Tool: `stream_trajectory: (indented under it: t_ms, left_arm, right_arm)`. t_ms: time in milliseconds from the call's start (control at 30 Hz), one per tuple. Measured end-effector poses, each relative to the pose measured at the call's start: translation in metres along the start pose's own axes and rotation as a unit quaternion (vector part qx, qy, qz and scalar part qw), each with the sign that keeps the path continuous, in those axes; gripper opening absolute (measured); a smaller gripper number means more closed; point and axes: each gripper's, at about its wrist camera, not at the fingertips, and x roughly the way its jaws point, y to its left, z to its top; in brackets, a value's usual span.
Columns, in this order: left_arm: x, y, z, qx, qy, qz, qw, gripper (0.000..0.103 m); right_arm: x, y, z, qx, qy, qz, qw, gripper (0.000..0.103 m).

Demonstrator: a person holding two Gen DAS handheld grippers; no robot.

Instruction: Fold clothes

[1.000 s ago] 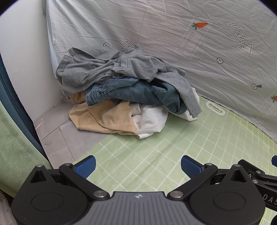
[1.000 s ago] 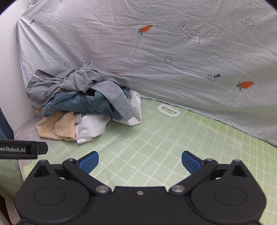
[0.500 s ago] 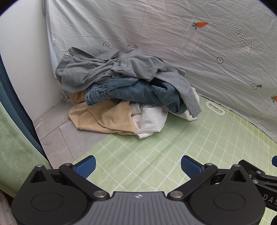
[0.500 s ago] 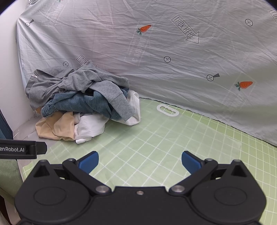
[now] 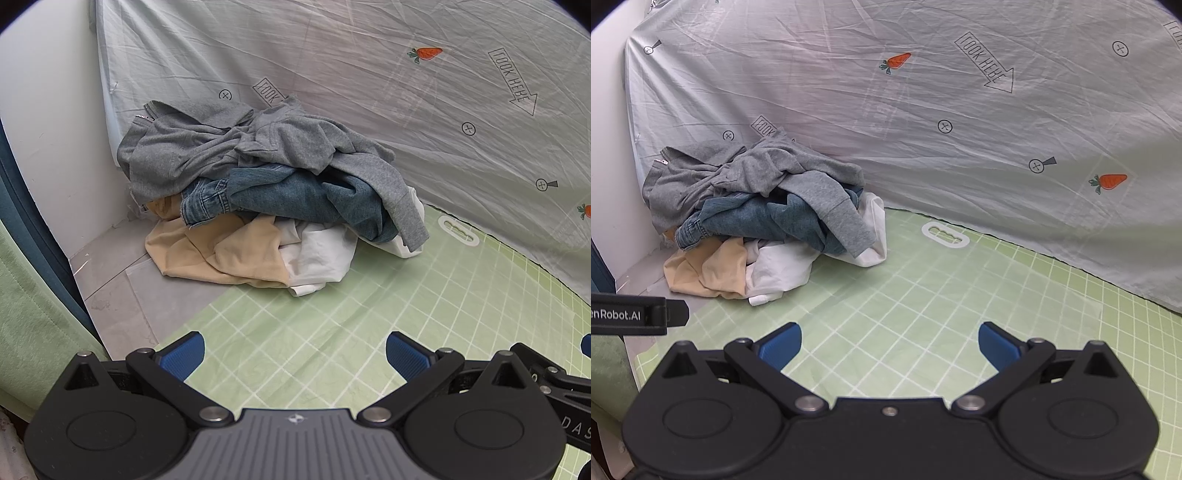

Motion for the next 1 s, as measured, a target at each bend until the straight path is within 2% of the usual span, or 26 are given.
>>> stream_trajectory:
  t_ms: [600,1000]
  left_arm:
    - [-0.001,0.001,-0.001,-0.003,0.003,0.001,1.0000,0.103]
    - [0.010,0.002,0.001,-0.007,0.021,0.000,0.9997,0.103]
  right_arm:
    - [0.000,0.003,0.000,-0.004,0.006,0.002,1.000,0.103]
    - [0.008,0.002,0.001,-0.004,0.015,0.002,1.000,0.103]
